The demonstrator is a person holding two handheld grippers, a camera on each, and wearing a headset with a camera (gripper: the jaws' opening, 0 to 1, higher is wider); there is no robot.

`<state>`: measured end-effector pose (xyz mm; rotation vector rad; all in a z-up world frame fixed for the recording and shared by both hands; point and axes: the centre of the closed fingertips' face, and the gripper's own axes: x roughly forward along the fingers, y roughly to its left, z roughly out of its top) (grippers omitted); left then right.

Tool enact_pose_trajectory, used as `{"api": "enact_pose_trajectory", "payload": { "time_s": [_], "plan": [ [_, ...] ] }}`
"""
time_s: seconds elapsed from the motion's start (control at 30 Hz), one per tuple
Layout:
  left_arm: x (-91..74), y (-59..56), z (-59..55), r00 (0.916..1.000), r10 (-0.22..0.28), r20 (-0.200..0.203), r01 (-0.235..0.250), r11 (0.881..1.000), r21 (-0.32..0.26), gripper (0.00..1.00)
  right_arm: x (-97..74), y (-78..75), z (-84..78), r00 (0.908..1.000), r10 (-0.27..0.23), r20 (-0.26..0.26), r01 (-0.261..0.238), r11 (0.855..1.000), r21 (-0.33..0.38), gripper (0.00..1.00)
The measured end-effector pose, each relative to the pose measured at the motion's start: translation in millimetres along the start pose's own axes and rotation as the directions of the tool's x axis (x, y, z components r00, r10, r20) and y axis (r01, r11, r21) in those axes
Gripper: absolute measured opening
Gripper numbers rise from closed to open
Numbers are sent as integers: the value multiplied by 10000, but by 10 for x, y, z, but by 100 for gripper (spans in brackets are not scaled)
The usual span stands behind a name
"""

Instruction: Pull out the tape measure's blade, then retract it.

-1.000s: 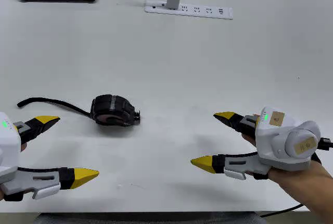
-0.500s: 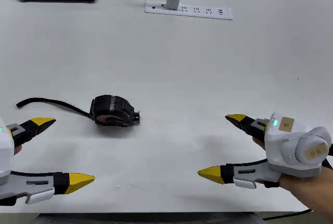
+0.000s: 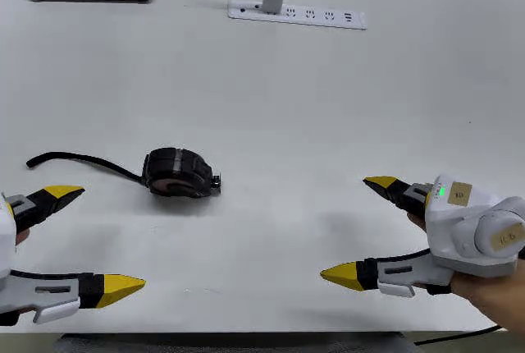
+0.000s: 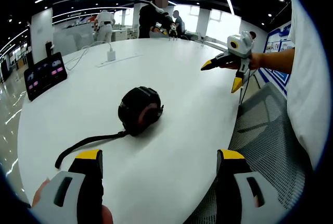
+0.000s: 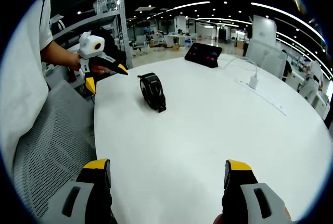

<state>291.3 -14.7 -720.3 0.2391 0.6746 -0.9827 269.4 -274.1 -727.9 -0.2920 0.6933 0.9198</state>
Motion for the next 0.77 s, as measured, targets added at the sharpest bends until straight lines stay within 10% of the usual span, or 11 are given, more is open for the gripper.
{"api": "enact_pose_trajectory", "payload": {
  "time_s": [0.77],
  "plan": [
    [-18,0,-3,10000,59,39,-59,10000,13,86,-2,3,4,9999,-44,99,43,9999,104,85]
  ]
}}
